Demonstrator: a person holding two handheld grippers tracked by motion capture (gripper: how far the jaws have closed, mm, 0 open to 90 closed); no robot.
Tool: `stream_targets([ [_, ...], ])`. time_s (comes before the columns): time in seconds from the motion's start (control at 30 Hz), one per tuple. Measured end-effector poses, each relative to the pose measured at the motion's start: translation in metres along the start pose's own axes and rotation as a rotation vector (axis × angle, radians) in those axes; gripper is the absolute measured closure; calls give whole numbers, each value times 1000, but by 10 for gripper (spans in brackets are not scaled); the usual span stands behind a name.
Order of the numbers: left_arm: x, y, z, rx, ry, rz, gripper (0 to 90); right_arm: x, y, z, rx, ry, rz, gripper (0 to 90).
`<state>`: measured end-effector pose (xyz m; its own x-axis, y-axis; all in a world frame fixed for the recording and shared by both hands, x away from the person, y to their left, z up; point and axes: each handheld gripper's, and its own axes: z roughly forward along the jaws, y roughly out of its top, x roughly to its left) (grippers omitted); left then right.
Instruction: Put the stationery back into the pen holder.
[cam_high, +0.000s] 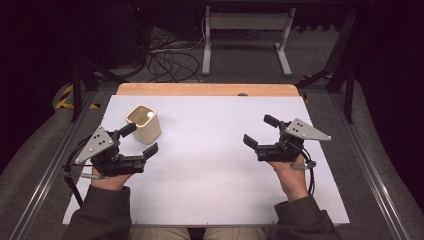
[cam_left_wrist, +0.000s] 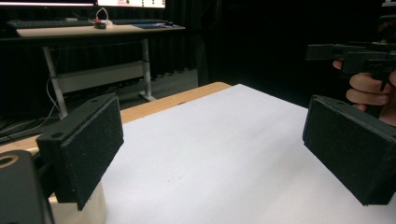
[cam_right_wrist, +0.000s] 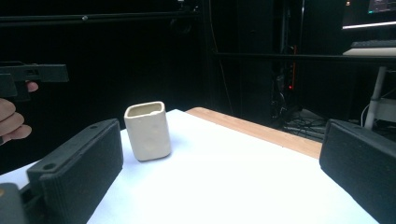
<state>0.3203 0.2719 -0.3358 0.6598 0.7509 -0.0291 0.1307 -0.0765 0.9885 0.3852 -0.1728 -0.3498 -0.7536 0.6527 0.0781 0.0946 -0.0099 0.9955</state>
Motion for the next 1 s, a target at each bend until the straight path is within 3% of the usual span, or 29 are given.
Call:
stream_targets([
  [0.63, 1, -5, 0, 10, 13, 1, 61, -13, -9, -30, -12, -39, 16, 3],
  [1.0, 2, -7, -1, 16, 16, 1, 60, -9, -8, -29, -10, -27, 5, 3],
])
